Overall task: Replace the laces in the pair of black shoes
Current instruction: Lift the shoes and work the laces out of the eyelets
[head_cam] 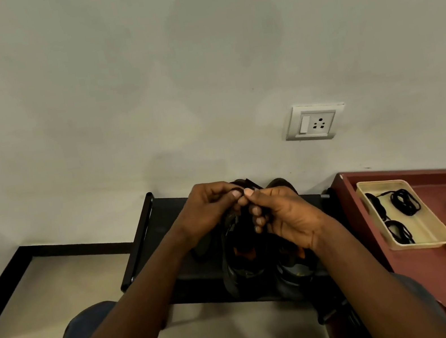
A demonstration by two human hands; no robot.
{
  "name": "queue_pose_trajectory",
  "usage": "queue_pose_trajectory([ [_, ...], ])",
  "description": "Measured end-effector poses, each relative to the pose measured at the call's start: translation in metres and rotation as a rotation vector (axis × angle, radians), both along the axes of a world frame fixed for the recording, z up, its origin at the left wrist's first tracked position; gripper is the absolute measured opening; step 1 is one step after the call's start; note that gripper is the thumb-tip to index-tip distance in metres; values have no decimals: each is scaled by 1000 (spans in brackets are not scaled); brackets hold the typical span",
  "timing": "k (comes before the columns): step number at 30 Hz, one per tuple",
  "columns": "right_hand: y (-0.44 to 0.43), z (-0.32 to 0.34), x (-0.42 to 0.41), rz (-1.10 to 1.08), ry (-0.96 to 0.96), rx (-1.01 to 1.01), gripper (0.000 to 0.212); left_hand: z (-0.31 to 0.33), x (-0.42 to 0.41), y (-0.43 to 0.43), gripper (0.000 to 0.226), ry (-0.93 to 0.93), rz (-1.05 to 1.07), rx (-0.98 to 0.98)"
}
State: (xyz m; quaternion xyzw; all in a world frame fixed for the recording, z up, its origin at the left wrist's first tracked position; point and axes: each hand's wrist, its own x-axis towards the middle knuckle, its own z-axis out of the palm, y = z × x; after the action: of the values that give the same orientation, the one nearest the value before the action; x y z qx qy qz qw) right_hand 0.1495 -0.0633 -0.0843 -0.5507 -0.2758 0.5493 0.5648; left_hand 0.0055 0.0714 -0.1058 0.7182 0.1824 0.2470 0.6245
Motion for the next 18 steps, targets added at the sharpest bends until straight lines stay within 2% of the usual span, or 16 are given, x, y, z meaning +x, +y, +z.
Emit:
queue_pose_trajectory([
  [2,-7,-2,-2,26,62,-21,25,2,-3,7,20,-19,-8,-135],
  [5,-16,-7,-7,79,157,-32,23,0,-6,14,22,-23,-18,-234],
  [9,-21,-7,-7,138,252,4,21,-9,3,7,22,-16,123,-214],
  [11,-21,-4,-7,122,371,60,19,-16,7,4,20,41,195,-15],
  [14,-17,1,-6,-42,595,190,22,-23,10,-2,18,297,128,521],
  [18,-14,2,6,-341,644,299,25,-24,11,-19,28,467,17,830],
])
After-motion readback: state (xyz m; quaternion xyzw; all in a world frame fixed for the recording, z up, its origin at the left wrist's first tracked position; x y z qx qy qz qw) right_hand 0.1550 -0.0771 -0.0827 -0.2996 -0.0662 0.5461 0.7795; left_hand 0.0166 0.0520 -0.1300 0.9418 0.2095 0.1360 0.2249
